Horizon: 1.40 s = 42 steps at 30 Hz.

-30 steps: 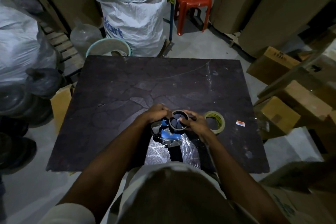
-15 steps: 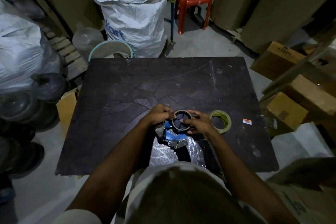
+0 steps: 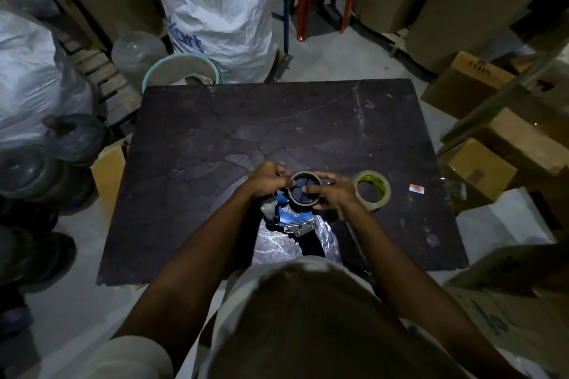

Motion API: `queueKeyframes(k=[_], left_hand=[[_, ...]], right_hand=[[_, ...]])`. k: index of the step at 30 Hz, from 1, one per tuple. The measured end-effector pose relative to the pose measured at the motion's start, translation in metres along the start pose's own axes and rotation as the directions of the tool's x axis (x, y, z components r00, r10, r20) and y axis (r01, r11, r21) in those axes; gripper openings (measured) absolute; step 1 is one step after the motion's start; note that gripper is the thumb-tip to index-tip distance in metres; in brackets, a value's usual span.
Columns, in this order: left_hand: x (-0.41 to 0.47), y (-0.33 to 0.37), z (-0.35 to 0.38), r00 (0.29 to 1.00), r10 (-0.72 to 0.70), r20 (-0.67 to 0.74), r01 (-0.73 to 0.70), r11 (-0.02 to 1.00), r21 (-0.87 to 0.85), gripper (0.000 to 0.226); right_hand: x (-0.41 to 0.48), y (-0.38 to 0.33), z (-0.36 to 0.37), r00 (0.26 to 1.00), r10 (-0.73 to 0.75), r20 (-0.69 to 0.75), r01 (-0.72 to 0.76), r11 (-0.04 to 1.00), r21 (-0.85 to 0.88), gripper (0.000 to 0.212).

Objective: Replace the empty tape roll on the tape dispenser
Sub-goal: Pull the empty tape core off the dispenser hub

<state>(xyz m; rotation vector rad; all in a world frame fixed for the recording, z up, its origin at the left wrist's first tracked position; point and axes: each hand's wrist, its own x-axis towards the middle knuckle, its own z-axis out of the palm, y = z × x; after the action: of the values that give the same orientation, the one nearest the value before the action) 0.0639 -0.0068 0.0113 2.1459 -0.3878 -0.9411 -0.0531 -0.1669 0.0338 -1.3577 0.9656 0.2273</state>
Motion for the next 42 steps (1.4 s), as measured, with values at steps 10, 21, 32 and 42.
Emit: queueKeyframes(k=[10, 21, 32, 42], left_hand=[[-0.012, -0.001, 0.002, 0.999, -0.032, -0.043, 0.032, 0.999, -0.001, 0.022], [-0.023, 0.004, 0.006, 0.989, -0.065, -0.132, 0.069, 0.997, 0.027, 0.016], [-0.024, -0.004, 0.007, 0.988, -0.079, -0.130, 0.078, 0.997, -0.007, 0.042], [-0.038, 0.015, 0.005, 0.992, -0.009, -0.123, -0.003, 0.995, -0.096, 0.027]], right_hand=[[0.001, -0.005, 0.001, 1.000, 0.012, -0.004, -0.012, 1.000, 0.009, 0.051], [-0.004, -0.011, 0.000, 1.000, 0.002, -0.014, -0.003, 1.000, -0.025, 0.043], [0.011, -0.007, 0.003, 0.992, -0.055, -0.109, 0.032, 0.978, -0.205, 0.043], [0.012, -0.007, 0.002, 0.944, -0.250, -0.217, 0.108, 0.851, -0.513, 0.039]])
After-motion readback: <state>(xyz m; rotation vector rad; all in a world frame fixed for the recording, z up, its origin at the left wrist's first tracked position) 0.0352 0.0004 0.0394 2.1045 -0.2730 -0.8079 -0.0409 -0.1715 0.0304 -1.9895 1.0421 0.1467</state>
